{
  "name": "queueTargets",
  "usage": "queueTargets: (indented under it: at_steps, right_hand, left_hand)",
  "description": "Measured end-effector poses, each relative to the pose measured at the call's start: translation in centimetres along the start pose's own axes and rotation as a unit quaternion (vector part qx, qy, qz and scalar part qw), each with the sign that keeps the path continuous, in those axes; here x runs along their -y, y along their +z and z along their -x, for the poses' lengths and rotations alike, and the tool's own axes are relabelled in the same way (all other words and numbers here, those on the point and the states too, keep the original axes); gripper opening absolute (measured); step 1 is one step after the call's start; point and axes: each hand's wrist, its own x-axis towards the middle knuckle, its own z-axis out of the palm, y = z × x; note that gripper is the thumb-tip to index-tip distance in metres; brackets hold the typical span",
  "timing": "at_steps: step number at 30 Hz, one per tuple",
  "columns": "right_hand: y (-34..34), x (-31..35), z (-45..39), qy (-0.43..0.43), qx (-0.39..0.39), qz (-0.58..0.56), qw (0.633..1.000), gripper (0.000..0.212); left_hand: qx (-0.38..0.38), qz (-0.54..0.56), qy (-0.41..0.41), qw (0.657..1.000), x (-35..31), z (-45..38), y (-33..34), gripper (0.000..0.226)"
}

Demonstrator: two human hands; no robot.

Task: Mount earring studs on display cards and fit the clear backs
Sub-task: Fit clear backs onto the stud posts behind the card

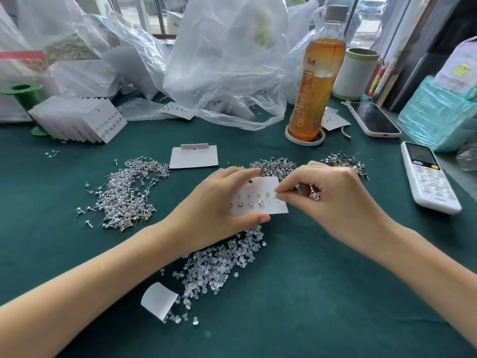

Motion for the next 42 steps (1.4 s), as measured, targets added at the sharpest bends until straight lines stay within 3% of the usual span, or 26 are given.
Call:
queueTargets:
  at_steps: [21,28,31,35,39,42]
  right_hand:
    - [1.1,-0.4,0.4,-0.083,-0.003,0.049,0.995,0.009]
    - [-1.2,-2.1,-0.8,0.057,-0.086,-0.06,0.993,0.008]
    - [-2.6,-3.7,-1.1,0.115,0.012,0.008,0.993,0.01]
    - [-2.8,-4.2,-0.8,0.127,0.144,0.043,0.981,0.012]
    - [-2.5,-4.3,-0.7,0.097,0.168,0.081,0.978,0.009]
    - [-2.1,-4.2,-0.5,0.065,0.143,0.113,0.981,0.01]
  left_hand:
    - [-0.027,0.037,0.006,0.999,-0.2,0.2,0.2,0.074]
    - [-0.026,0.044,-0.004,0.999,0.5,0.0,-0.1,0.073]
    - [-0.024,0.075,-0.023,0.997,0.6,0.0,-0.2,0.074]
    - [-0.019,0.111,-0.057,0.992,1.0,0.0,-0.1,0.073]
    - [-0.013,0.105,-0.059,0.993,1.1,0.0,-0.1,0.073]
    - [-0.011,0.102,-0.054,0.993,1.2,0.0,0.0,0.072]
